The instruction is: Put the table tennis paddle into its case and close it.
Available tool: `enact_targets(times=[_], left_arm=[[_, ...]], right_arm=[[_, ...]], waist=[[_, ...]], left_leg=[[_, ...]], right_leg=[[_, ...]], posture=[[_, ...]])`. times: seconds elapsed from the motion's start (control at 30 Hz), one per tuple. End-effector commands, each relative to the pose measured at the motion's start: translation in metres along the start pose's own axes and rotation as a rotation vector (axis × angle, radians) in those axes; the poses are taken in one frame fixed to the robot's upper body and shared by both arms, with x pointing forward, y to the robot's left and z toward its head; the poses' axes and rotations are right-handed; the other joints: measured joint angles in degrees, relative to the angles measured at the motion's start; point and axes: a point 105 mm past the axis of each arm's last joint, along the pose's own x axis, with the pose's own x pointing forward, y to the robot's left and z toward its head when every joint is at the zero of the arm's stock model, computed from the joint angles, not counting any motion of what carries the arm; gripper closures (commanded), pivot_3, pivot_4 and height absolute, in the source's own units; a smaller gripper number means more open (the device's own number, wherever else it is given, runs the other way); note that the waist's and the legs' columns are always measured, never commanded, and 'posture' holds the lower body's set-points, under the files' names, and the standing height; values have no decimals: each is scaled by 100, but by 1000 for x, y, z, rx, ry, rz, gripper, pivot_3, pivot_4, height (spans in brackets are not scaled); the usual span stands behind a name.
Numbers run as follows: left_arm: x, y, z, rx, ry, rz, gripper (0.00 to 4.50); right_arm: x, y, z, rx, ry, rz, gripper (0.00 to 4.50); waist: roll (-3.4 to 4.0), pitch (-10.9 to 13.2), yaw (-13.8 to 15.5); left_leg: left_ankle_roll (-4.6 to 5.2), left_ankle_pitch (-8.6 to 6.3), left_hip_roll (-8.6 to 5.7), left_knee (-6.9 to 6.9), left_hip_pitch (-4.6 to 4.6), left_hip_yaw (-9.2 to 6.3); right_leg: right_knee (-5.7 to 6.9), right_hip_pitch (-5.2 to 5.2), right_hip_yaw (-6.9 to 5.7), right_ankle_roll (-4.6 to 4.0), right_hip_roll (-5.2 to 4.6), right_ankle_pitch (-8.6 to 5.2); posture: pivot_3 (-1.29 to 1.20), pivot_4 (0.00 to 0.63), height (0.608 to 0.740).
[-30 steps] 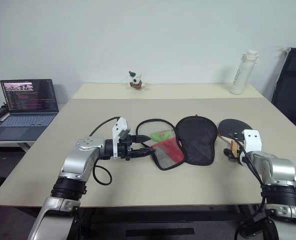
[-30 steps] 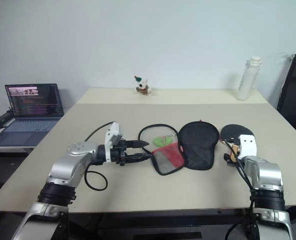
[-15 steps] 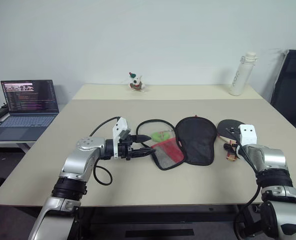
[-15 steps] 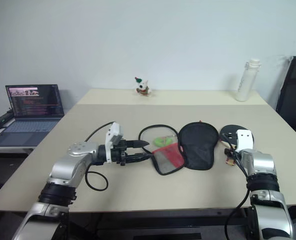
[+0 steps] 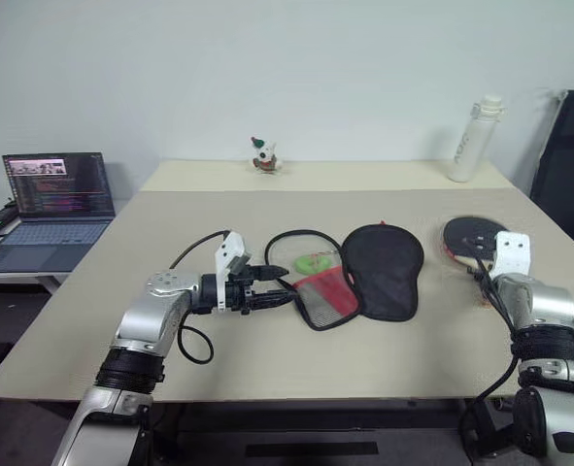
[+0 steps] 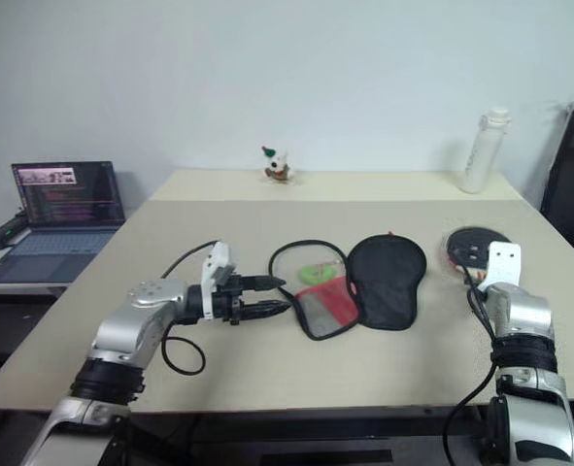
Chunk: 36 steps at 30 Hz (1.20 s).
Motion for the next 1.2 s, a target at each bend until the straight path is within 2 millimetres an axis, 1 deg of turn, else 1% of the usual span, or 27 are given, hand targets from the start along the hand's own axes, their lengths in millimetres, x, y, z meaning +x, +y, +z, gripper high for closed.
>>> enact_targets(times=[0.03,0.1,0.13,0.23,0.3,0.37,0.47,0.57,0.73,0.9,1.1,1.17,1.2], left_arm=[[-7,-1,15,48,-36,7,1345],[-7,-1,15,45,-36,7,1345],[-7,-2,15,45,-36,6,1345],[-6,-2,15,44,-36,3,1345],[-5,-2,16,42,-36,2,1345],[-4,-2,15,41,-37,2,1345],[-3,-3,15,40,-38,1,1345],[-5,-3,15,40,-35,4,1345],[-5,-3,15,39,-34,10,1345],[-6,-3,14,39,-33,16,1345],[-7,-3,14,39,-34,23,1345],[-7,-3,14,39,-34,23,1345],[-7,-3,14,39,-34,23,1345]], right_arm=[[-36,39,39,41,-134,128,3451],[-56,78,34,74,-116,244,3451],[-63,93,30,86,-103,284,3451],[-76,120,19,116,-67,338,3451],[-78,135,8,129,-38,359,3451],[-77,144,-4,134,-12,364,3451],[-72,149,-14,125,4,357,3451],[-66,146,-17,114,7,342,3451],[-55,144,-26,84,22,323,3451],[-55,152,-32,74,49,351,3451],[-55,157,-35,83,67,358,3451],[-56,158,-34,85,63,360,2733],[-57,159,-33,84,60,363,2553]], waist=[[1,0,-44],[2,-1,-85],[3,-2,-100],[6,-2,-69],[5,-2,2],[5,-2,76],[5,-2,90],[5,-2,82],[5,-2,56],[6,-2,30],[6,-2,31],[6,-2,31],[5,-2,32]], left_leg=[[0,0,5,-2,1,-1],[0,0,16,-4,5,-2],[0,0,22,-5,7,-3],[0,0,45,-3,10,-6],[0,0,47,-2,8,-7],[-1,0,44,-2,2,-9],[-1,0,24,-2,-5,-8],[-1,0,6,-2,-4,-5],[0,0,8,-3,-2,-5],[0,0,9,-3,-1,-5],[0,0,9,-3,-2,-5],[0,0,10,-3,-1,-5],[0,0,9,-3,-1,-5]], right_leg=[[2,-1,-1,-1,5,0],[7,-3,-1,-2,15,-1],[10,-3,-1,-2,20,-1],[13,-3,-5,-4,44,0],[11,-4,-8,-5,46,0],[2,-3,-9,-5,45,-1],[-6,-3,-9,-5,25,-1],[-6,-3,-4,-4,8,-1],[-3,-3,-6,-5,8,-1],[-2,-4,-5,-5,10,-1],[-2,-4,-5,-5,10,-1],[-1,-4,-5,-5,10,-1],[-1,-4,-6,-5,10,-1]], posture=[[0,150,740],[0,150,740],[0,150,740],[0,150,740],[0,150,740],[0,150,740],[0,150,740],[0,150,740],[0,150,740],[0,150,740],[0,150,740],[0,150,740],[0,150,740]])
